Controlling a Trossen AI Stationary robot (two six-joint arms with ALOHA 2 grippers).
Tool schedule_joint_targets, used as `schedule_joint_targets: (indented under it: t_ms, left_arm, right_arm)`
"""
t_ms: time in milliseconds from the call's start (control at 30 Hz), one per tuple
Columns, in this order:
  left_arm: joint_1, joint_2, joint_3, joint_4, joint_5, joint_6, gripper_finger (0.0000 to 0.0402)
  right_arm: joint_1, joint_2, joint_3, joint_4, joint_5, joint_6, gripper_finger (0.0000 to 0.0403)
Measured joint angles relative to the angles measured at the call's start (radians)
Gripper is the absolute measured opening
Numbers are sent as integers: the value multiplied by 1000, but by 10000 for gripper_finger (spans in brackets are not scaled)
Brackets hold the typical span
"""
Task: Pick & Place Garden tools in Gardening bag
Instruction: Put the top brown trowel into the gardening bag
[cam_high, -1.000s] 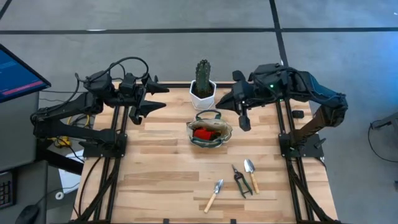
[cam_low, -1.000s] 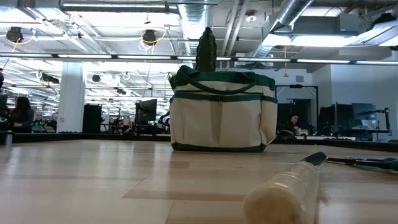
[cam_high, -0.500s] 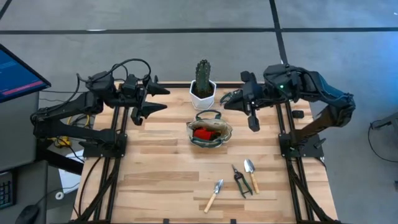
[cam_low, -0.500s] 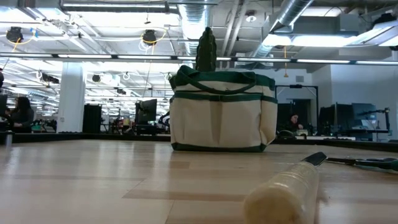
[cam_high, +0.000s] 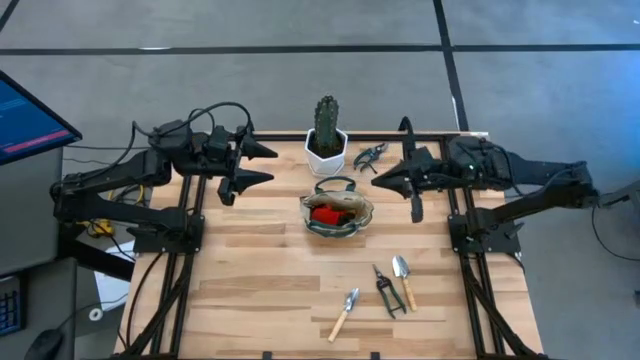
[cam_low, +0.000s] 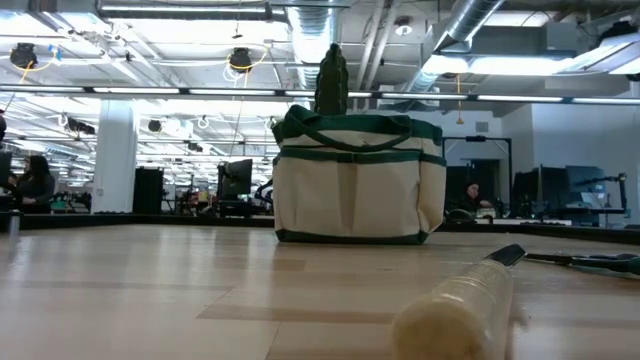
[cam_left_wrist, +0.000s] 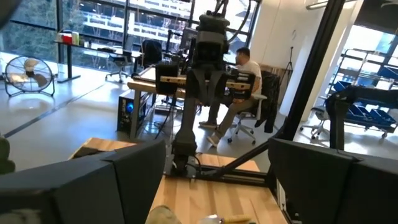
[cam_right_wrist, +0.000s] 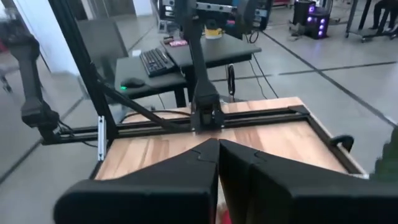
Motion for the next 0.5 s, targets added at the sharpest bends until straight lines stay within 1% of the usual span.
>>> schedule_joint_targets:
  t_ms: [67,233,400,500]
  left_arm:
    - [0,0,-4,-2,0,0,273]
    - [0,0,-5,0,0,0,273]
    - [0,0,-5,0,0,0,273]
    - [0,0,-5,0,0,0,273]
  right_arm:
    - [0,-46,-67,39,0,29,2]
    - [1,-138,-187,60,0,95,1]
    - [1,-205,-260,56,0,157,2]
    - [1,-214,-279,48,0,179,4]
